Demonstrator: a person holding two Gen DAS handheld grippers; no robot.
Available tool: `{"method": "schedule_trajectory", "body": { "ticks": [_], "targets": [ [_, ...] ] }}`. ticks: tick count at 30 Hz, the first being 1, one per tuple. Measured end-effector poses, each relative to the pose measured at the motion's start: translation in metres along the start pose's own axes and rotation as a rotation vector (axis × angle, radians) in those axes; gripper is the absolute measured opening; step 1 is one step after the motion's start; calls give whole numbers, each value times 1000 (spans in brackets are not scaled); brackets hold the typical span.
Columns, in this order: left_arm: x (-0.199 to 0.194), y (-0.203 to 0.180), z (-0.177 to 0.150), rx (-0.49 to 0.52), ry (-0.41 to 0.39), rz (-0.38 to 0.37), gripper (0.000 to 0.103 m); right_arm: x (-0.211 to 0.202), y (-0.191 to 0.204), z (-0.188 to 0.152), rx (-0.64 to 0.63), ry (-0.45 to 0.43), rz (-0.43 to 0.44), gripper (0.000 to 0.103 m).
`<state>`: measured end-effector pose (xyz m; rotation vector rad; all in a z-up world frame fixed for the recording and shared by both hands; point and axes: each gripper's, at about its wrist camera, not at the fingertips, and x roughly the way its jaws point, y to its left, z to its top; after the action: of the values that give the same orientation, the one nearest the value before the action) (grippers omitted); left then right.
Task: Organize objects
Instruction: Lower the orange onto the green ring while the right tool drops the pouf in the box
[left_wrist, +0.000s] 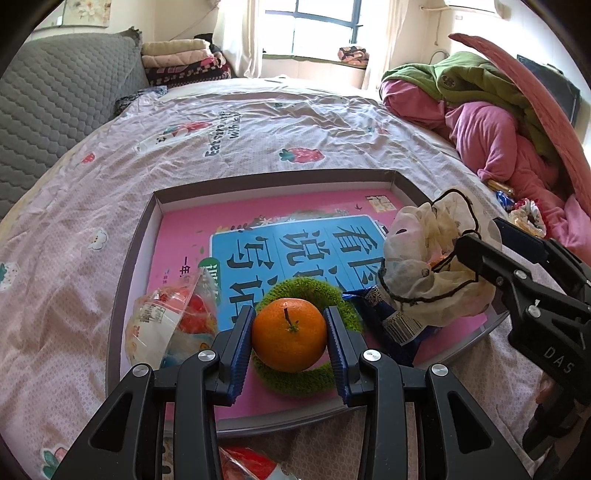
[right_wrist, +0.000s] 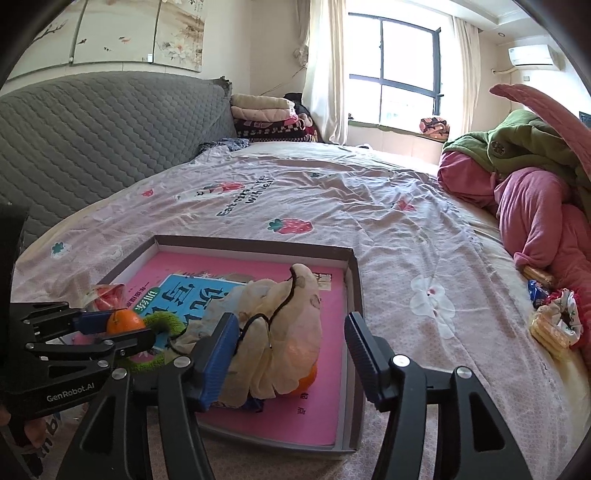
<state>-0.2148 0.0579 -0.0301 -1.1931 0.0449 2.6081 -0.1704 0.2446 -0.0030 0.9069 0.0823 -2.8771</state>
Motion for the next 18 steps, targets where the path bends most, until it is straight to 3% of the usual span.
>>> {"method": "schedule_trajectory", "body": {
  "ticks": [7,11,18],
  "targets": [
    [0,0,0,-3,6,-3,39,-11,-9,3,21,-30,-14,59],
    [-3,1,1,-10,-5,-6,48,-15,-13,5,33,-40,-11,60],
    [-12,2,5,-16,-28,-8,48,-25,-16,6,55,-61,10,60]
  ]
}}
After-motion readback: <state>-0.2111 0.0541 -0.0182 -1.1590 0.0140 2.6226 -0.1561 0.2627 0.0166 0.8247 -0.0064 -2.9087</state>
